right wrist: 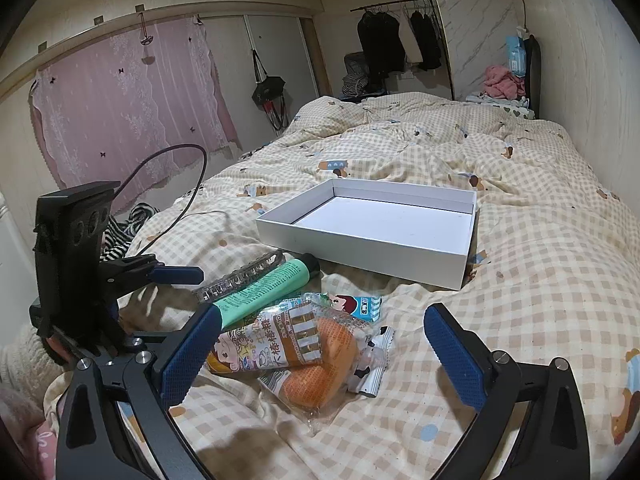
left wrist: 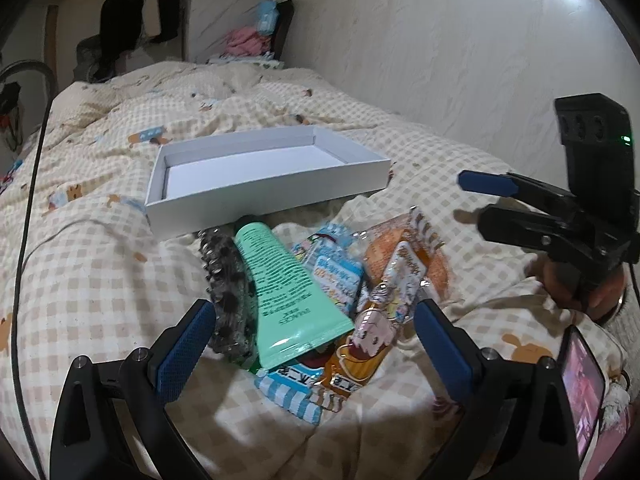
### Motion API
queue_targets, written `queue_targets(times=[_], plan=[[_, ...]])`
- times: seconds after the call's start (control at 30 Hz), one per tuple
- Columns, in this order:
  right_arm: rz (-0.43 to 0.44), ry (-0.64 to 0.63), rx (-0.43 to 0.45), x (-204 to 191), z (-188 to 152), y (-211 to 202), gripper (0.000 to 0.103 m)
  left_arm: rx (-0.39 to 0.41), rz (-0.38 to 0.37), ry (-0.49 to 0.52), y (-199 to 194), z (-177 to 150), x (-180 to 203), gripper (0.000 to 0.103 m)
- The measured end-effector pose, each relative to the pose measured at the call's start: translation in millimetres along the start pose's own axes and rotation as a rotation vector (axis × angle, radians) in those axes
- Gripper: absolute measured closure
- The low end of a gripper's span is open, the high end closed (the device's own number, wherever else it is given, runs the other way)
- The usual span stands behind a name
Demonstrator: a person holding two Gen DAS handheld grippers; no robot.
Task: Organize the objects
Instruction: 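Move both tools toward the pile of items beside the white tray, then grasp the clear brown hair claw clip with the left gripper and lift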
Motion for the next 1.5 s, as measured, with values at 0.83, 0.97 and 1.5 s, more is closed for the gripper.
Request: queue_targets(times=[0.83, 0.97, 1.5], plan=[[-0.001, 0.016, -0.033, 4, -3, 6, 0.001, -0.228, 0.050, -0.215, 41, 22, -56, 0.040], [0.000, 0.017, -0.034, 4, -3, 6, 0.001, -0.244, 0.005, -0.263, 45, 17, -59, 0.042], [0.003, 0.022, -0.041, 4, -4, 9, 0.001, -0.138, 0.104, -0.122, -27, 26, -43, 0.068]])
Point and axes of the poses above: each gripper's, at about its wrist camera, not at the fingertips, and y roughly the way its jaws point, x to its right, z to its top, the point moved 7 cm from there along y, roughly the way its jaws point, and after that the axes turned 11 degrees about -z, right-handed, at the moved point
